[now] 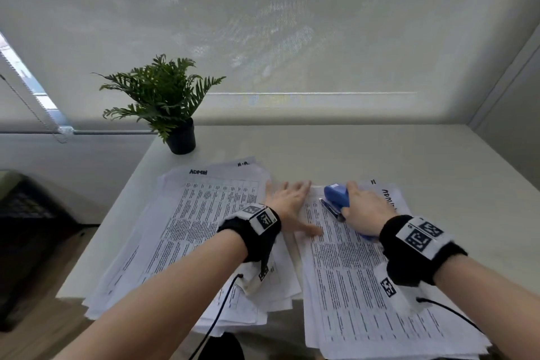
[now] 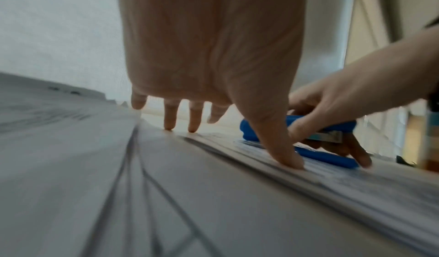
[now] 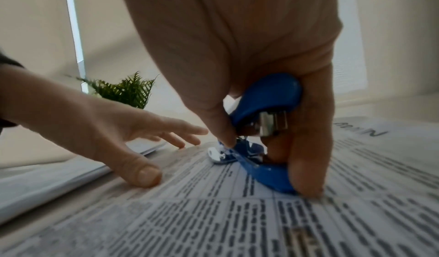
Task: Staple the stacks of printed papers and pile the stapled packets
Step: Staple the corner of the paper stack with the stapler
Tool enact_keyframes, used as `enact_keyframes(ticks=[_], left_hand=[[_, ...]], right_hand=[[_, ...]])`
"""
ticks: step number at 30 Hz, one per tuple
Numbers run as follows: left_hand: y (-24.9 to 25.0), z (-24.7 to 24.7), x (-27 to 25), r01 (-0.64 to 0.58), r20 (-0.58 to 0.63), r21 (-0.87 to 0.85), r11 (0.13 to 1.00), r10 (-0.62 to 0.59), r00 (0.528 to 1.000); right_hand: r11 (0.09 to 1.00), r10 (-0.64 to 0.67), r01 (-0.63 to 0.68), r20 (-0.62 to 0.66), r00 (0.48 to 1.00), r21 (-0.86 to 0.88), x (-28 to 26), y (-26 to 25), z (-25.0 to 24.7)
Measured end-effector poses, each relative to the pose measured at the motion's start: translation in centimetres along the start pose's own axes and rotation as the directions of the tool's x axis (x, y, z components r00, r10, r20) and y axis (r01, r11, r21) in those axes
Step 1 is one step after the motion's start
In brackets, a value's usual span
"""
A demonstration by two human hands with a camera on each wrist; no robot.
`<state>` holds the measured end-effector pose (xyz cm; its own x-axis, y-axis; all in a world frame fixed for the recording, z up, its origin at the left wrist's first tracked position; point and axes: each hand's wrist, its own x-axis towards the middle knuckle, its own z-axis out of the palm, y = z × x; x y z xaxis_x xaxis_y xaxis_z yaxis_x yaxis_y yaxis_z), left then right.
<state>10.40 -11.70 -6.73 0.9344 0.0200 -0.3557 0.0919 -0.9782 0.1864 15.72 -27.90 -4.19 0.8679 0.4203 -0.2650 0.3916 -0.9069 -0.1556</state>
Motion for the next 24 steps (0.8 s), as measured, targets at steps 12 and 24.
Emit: enact_keyframes(ticks=[12,24], left_hand=[[1.2,-3.1,2.7,0.166,0.019,-0.472,0.866,-0.178,0.984],[1.8,-1.0,1.5,0.077,0.102,-0.993,-0.089,-0.331,0.938]], right_hand=[[0.989,-0.017,0.032,-0.108,0.994,0.143,-0.9,1.0,0.8],[0.977,-0.010,0.052,-0.199,0.980,0.206,-2.7,0.1,1.3]])
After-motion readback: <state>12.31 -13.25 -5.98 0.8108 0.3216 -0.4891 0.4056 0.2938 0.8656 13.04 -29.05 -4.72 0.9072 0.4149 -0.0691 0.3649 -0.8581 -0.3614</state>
